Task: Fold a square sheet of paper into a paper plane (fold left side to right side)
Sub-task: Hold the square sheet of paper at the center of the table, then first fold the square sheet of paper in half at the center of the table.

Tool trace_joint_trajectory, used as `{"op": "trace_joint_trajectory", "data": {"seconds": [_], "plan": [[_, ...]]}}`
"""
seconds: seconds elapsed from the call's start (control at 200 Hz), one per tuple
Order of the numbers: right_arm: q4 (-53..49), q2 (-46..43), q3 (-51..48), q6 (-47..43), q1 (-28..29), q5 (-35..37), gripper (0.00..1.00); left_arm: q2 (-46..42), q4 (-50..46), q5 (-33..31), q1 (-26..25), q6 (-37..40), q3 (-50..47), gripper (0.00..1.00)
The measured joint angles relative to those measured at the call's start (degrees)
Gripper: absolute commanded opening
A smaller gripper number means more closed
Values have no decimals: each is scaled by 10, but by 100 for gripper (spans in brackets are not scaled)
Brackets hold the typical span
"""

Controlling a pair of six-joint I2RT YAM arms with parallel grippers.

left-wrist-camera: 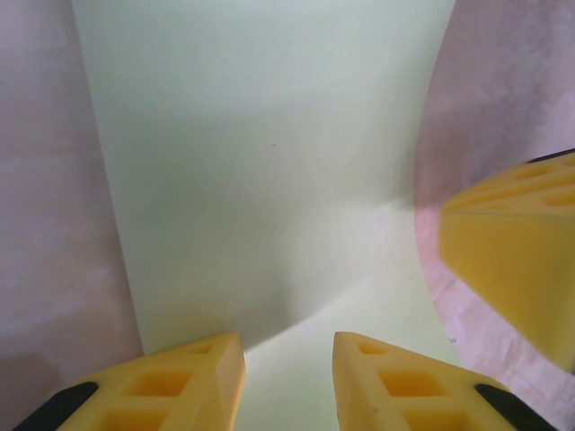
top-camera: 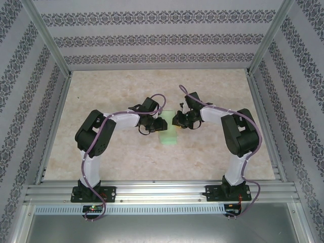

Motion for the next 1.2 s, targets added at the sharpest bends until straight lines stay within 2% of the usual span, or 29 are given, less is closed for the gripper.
{"op": "trace_joint_trajectory", "data": {"seconds": [0.145, 0.345, 0.649, 1.199], "plan": [[19, 3, 31, 12, 0, -17, 15, 0, 2, 1, 0, 0, -1, 35], [45, 61, 94, 35, 0, -27, 14, -1, 6, 2, 0, 0, -3, 36], [42, 133, 122, 52, 10, -28, 14, -4, 15, 3, 0, 7, -10, 36], [21, 138, 133, 52, 11, -12, 14, -50, 95, 18, -3, 92, -95, 36]]}}
